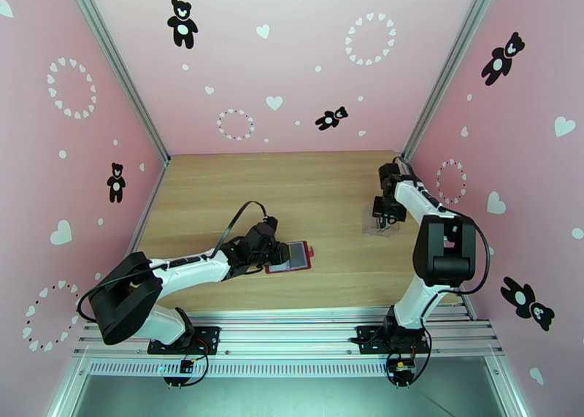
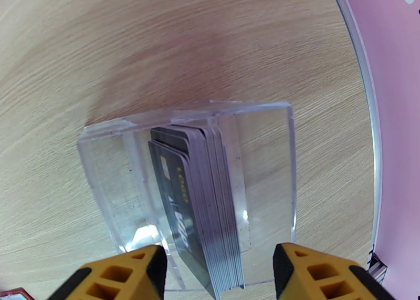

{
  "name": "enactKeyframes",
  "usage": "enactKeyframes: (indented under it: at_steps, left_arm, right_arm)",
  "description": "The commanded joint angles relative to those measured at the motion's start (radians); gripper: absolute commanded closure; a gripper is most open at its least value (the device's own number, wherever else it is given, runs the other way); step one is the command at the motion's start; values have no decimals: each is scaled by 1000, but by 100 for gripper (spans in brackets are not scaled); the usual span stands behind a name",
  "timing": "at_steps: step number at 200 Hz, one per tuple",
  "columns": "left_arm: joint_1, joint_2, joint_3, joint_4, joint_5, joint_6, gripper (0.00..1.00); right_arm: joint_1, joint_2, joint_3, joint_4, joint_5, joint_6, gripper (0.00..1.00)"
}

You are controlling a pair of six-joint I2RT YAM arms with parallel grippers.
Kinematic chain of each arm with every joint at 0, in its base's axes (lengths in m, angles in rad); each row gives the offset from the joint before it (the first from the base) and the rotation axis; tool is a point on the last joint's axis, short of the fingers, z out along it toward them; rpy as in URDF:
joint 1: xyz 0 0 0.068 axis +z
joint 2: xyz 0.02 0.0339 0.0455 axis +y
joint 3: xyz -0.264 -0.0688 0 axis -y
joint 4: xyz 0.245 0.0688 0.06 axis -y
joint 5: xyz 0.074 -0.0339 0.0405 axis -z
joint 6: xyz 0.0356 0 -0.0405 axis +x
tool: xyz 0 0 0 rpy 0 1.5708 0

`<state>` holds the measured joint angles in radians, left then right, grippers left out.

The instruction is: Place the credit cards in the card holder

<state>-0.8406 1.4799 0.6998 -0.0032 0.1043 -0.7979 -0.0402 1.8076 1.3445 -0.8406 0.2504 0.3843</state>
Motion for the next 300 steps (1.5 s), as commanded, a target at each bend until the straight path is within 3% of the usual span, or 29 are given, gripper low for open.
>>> enactKeyframes:
  at_steps: [1, 92, 166, 202, 260, 300]
  left_arm:
    - [-1, 21, -7, 37, 2, -5, 73]
    - [-1, 23, -3, 32, 2, -2, 72]
    - [0, 19, -5, 25, -4, -2, 72]
    - [-2, 18, -8, 23, -6, 1, 73]
    - [-2, 7, -14, 16, -12, 2, 72]
    - [-2, -5, -16, 9, -17, 4, 72]
  right_arm:
    - [-5, 39, 29, -29, 11, -5, 41]
    - [-19, 54, 34, -31, 53, 12, 45]
    - [-45, -64, -20, -9, 63, 37, 54]
    - [-51, -79, -41, 5, 30, 40, 65]
    - [-52, -77, -38, 17, -42, 28, 93]
    - [-49, -115, -50, 24, -120, 26, 98]
